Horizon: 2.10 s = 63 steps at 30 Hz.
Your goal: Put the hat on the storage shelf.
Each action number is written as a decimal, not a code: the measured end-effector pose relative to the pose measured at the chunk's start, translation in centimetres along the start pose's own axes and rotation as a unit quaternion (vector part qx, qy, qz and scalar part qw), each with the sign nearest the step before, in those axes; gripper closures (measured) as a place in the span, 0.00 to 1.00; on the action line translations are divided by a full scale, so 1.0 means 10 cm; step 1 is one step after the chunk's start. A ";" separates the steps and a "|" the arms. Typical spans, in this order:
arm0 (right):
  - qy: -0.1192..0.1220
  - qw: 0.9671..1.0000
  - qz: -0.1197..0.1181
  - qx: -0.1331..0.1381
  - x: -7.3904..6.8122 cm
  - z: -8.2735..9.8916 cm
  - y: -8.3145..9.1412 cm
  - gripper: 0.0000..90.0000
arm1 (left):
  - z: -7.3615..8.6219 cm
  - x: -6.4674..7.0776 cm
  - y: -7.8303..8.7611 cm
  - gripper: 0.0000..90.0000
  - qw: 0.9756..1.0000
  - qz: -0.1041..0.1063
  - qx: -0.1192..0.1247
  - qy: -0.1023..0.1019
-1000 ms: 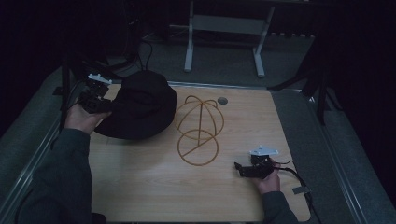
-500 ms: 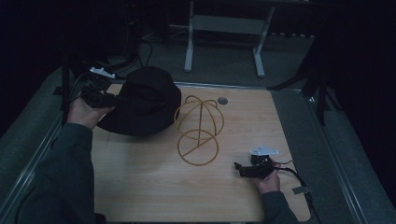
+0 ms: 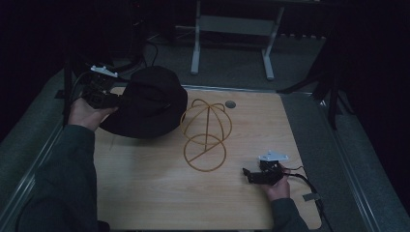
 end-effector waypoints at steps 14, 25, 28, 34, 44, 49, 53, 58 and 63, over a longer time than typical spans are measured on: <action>0.000 1.000 0.000 0.000 0.00 0.00 0.00 0.15 | -0.11 0.05 0.11 0.97 0.999 0.031 0.018 -0.021; 0.000 1.000 0.000 0.000 0.00 0.00 0.00 0.15 | -0.17 0.05 0.09 0.97 0.999 0.037 0.015 -0.034; -0.001 1.000 0.000 0.000 0.00 0.00 0.00 0.15 | -0.18 0.06 0.09 0.97 0.998 0.041 0.017 -0.034; -0.001 1.000 0.000 0.000 0.00 0.00 0.00 0.15 | -0.21 0.06 0.12 0.97 0.998 0.049 0.026 -0.031; 0.000 1.000 0.000 0.000 0.00 0.00 0.00 0.15 | -0.25 0.01 0.18 0.97 0.997 0.057 0.047 -0.014; 0.000 1.000 0.000 0.000 0.00 0.00 0.00 0.15 | -0.26 0.01 0.21 0.98 0.997 0.063 0.052 -0.013; 0.000 1.000 0.000 0.000 0.00 0.00 0.00 0.15 | -0.28 0.02 0.23 0.97 0.996 0.071 0.057 -0.014; 0.000 1.000 -0.001 0.000 0.00 0.00 0.00 0.15 | -0.30 0.05 0.24 0.97 0.995 0.076 0.063 -0.012; 0.000 1.000 -0.001 0.001 0.00 0.00 0.00 0.15 | -0.33 0.07 0.28 0.97 0.994 0.078 0.068 -0.017</action>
Point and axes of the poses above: each handheld gripper's, and its own axes: y roughly backward along the jaws, z roughly out of its underside, x roughly to its right, the point moved 7 cm from there along -y, roughly forward along the jaws, and after that the axes turned 14 degrees about y, right-handed, at the moved point
